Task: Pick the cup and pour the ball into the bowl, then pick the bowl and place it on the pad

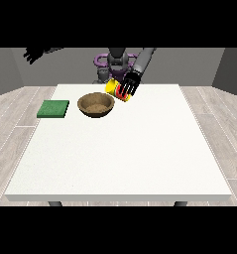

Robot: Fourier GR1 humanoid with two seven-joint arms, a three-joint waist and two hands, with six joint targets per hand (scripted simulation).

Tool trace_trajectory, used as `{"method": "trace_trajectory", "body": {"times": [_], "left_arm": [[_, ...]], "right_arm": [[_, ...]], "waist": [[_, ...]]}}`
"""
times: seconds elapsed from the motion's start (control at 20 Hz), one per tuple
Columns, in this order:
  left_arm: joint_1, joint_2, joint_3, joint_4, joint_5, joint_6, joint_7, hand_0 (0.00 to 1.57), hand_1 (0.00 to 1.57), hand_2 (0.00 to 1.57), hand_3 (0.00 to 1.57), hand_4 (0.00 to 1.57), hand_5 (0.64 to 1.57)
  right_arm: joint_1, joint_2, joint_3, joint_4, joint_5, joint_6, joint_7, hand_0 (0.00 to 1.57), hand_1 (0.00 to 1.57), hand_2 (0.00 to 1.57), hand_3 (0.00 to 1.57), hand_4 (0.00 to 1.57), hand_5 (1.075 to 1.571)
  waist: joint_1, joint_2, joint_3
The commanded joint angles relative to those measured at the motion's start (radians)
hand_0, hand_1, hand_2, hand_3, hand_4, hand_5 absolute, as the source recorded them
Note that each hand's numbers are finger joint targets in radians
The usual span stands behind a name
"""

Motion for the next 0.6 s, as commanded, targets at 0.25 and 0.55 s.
{"method": "trace_trajectory", "body": {"times": [0.25, 0.55], "left_arm": [[-0.152, -0.091, -0.206, 0.045, -0.255, -0.149, 0.367, 1.31, 1.31, 1.57, 1.57, 1.47, 1.529], [-0.258, -0.092, -0.359, 0.078, -0.439, -0.260, 0.545, 1.47, 1.47, 1.57, 1.57, 1.10, 1.570]], "right_arm": [[-0.006, -0.025, -0.025, 0.150, -0.011, 0.050, -0.016, 0.00, 0.00, 0.00, 0.17, 0.70, 1.560], [-0.100, -0.026, -0.007, 0.166, 0.015, 0.012, -0.016, 0.00, 0.00, 0.00, 0.25, 0.70, 1.556]], "waist": [[0.027, -0.076, -0.0035], [0.015, -0.033, -0.0038]]}}
